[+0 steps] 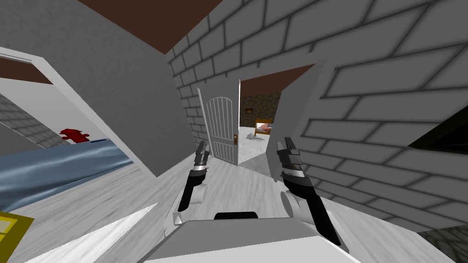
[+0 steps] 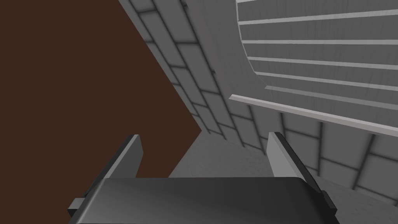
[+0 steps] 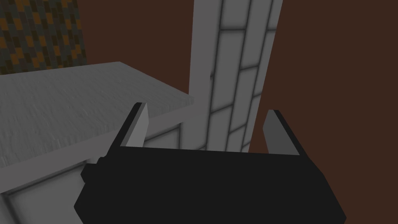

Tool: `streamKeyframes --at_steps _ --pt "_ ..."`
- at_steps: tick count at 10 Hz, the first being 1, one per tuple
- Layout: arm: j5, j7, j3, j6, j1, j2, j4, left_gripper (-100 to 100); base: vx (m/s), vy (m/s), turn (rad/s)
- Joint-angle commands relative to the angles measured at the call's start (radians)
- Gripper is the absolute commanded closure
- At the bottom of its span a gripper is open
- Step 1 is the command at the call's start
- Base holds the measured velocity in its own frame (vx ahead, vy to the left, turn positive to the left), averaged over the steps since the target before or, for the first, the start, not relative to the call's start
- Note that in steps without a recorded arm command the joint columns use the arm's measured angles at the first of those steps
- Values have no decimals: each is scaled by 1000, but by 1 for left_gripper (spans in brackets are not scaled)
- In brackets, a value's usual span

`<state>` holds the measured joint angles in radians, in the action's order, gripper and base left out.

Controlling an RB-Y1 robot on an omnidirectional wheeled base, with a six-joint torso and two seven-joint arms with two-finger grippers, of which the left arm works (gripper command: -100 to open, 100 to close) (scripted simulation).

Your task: Push the door open

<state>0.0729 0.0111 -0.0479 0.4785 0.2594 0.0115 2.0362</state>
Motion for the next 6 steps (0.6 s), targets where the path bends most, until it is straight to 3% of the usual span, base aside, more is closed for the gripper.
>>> streamKeyframes --at_steps 1,2,3,5,6 --pt "-3 1 -4 -5 -23 5 -45 -100 61 3 -38" --pt "-7 2 -4 -5 -46 9 -75 -100 76 14 -53" --pt "-7 2 -4 -5 -46 9 -89 -100 52 15 -28" --pt "-16 6 -6 -5 -97 18 -163 -100 72 5 -63" --pt "-16 6 -6 -5 -97 18 -182 -100 60 7 -21"
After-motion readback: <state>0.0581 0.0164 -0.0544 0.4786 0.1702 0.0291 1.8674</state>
